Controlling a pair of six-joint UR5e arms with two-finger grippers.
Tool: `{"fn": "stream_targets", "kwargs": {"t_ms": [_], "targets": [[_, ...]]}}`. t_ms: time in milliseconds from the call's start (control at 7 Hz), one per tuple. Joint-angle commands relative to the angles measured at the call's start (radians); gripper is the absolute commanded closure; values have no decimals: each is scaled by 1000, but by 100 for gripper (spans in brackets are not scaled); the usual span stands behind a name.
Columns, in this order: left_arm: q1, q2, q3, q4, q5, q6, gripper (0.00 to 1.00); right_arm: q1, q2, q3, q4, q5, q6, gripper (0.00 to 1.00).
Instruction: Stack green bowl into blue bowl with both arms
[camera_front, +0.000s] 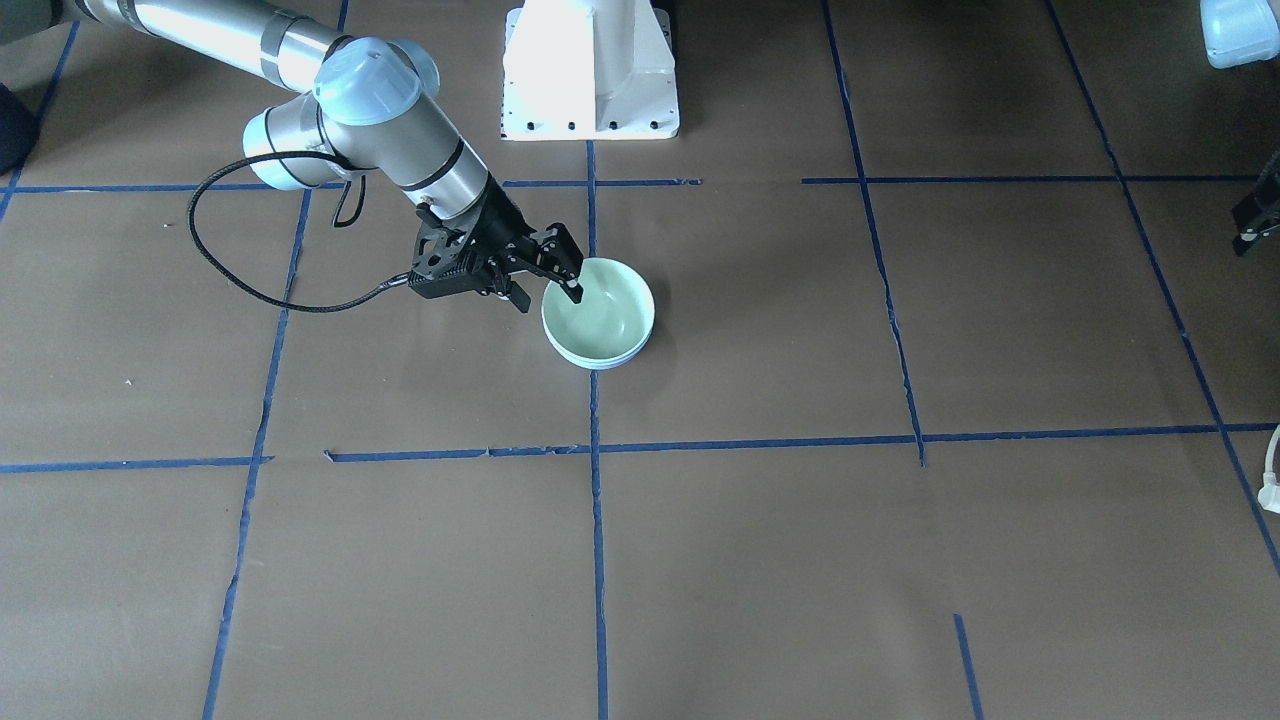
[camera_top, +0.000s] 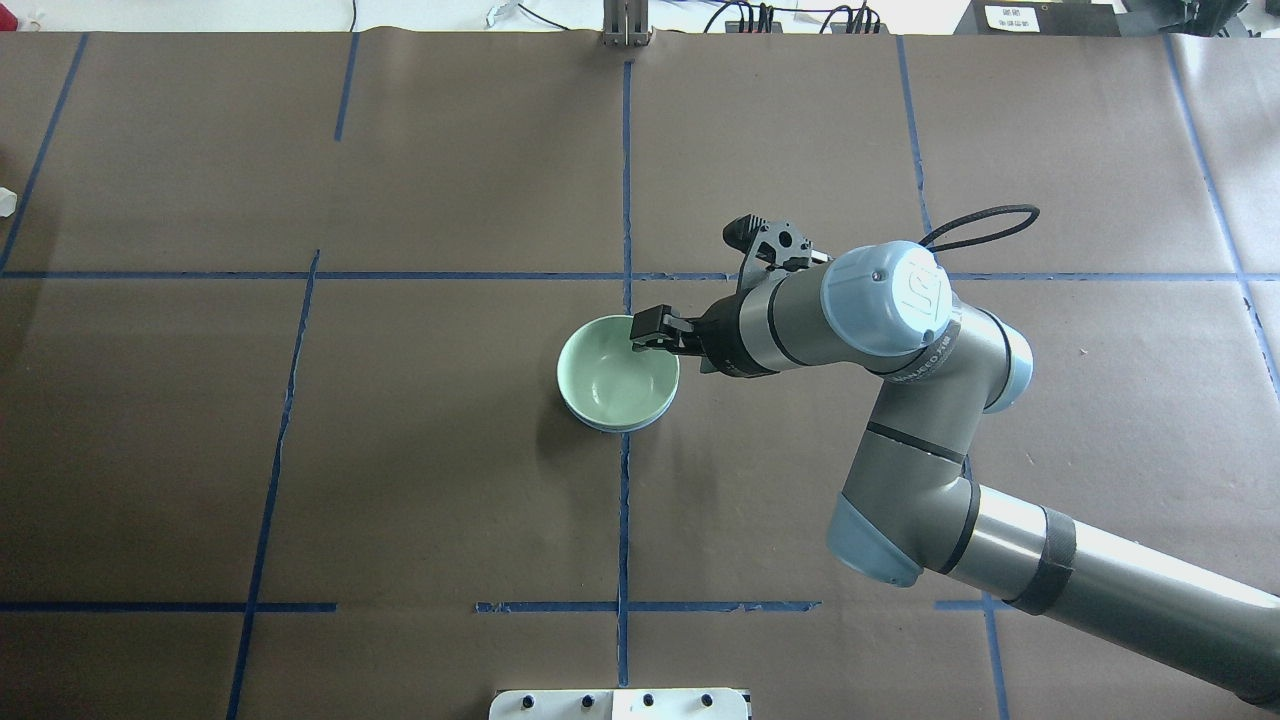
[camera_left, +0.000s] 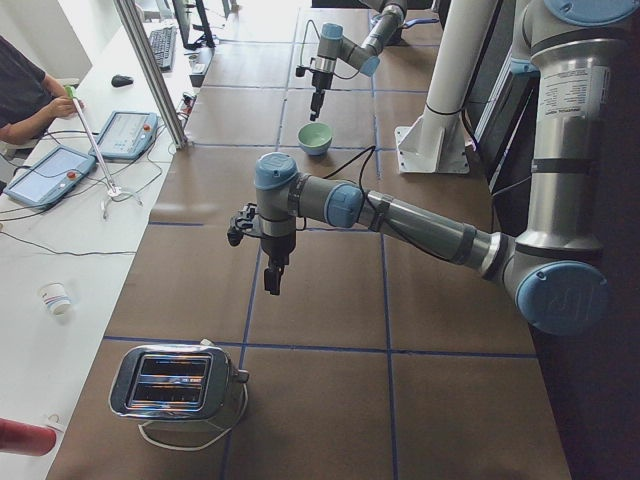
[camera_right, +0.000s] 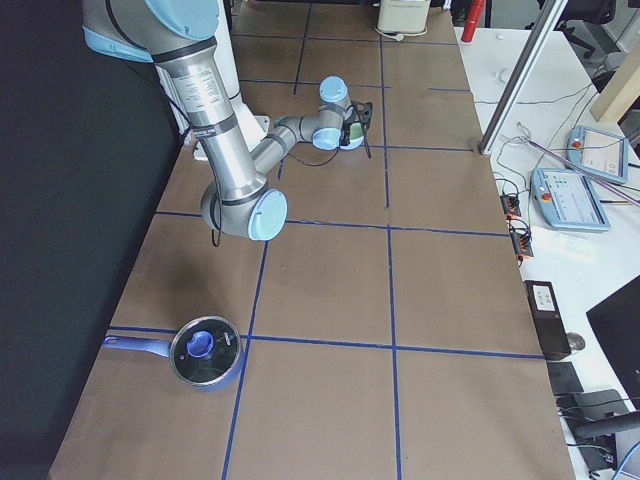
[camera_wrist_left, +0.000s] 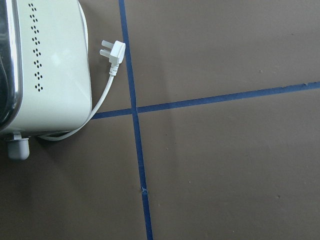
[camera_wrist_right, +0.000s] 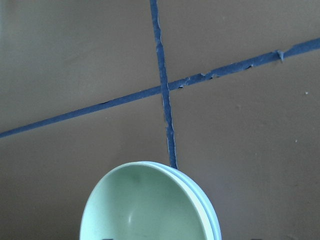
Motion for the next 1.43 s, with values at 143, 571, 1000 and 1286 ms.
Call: {"fn": "stream_targets", "kwargs": {"t_ms": [143, 571, 1000, 1286], "targets": [[-93, 0, 74, 9, -4, 185, 0, 167, -53, 100, -224, 121, -190, 0], [-217, -5, 257, 0, -143, 382, 0, 393, -243, 197, -417, 287, -635, 0], [-230, 18, 281, 0, -176, 377, 0, 652, -465, 189, -472, 408, -1092, 0], [-230, 17, 265, 0, -177, 247, 0, 764, -597, 163, -480, 414, -1365, 0]]}}
